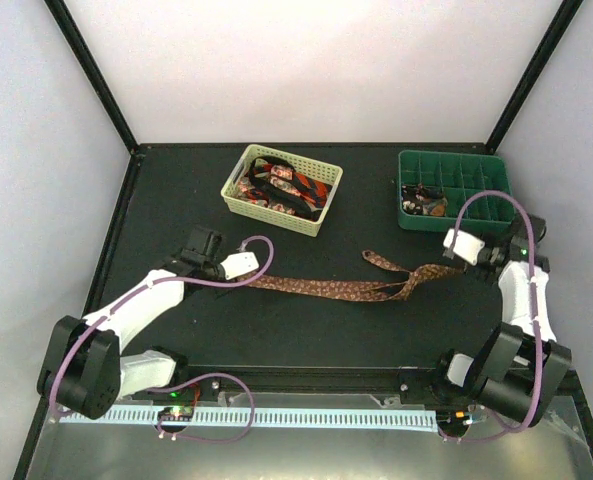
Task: Roll the ties
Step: Flatten out the tie at the center of the board.
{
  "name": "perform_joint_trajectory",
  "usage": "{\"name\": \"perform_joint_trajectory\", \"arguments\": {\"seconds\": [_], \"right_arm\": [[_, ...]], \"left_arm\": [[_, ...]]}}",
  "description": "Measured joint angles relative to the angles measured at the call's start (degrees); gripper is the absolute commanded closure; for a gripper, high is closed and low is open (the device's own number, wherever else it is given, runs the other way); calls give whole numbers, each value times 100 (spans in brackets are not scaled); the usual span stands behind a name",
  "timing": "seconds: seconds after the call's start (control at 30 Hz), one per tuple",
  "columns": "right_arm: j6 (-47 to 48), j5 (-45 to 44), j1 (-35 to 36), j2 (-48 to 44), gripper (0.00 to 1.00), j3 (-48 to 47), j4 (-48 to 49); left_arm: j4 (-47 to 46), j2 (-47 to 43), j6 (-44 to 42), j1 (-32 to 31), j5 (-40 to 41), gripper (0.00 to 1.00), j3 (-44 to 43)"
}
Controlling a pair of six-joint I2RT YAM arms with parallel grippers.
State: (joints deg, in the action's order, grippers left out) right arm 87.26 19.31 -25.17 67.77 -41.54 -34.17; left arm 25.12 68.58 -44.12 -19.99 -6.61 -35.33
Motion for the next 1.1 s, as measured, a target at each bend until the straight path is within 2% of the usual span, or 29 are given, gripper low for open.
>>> {"name": "perform_joint_trajectory", "arguments": {"seconds": [0.1, 0.2, 0.4, 0.43, 0.47, 0.53, 0.57, 0.67, 0.73, 0.9, 0.97, 1.1], "right_arm": [[76, 221, 0, 125, 98, -603, 24], [238, 459, 0, 116, 98, -776, -11], [603, 525, -138, 118, 98, 181, 195], [673, 509, -227, 184, 97, 367, 225], [732, 496, -328, 321, 96, 501, 260], [828, 487, -514, 638, 88, 579, 339], [866, 492, -599, 750, 80, 579, 411], [1075, 557, -966, 898, 44, 573, 625], [1237, 553, -1191, 901, 33, 494, 492], [1257, 570, -1311, 841, 29, -81, -415], [1121, 638, -1316, 855, 28, -498, -885], [640, 1095, -1283, 1075, 35, -1659, -1823]], "left_arm": [[-44, -13, -90, 155, 157, 99, 90], [-31, -114, -170, 374, 262, 99, 179], [-39, -546, -345, 654, 348, 98, 400], [-39, -601, -374, 658, 348, 97, 481], [-35, -621, -391, 660, 341, 92, 566], [0, -610, -400, 669, 302, 81, 645], [17, -588, -420, 669, 249, 75, 645], [144, -448, -448, 669, 17, 61, 568], [302, -391, -498, 669, -162, 52, 485], [756, -564, -721, 669, -686, 35, 264], [942, -647, -785, 669, -859, 34, 79], [1143, -643, -857, 669, -1104, 34, -380]]}}
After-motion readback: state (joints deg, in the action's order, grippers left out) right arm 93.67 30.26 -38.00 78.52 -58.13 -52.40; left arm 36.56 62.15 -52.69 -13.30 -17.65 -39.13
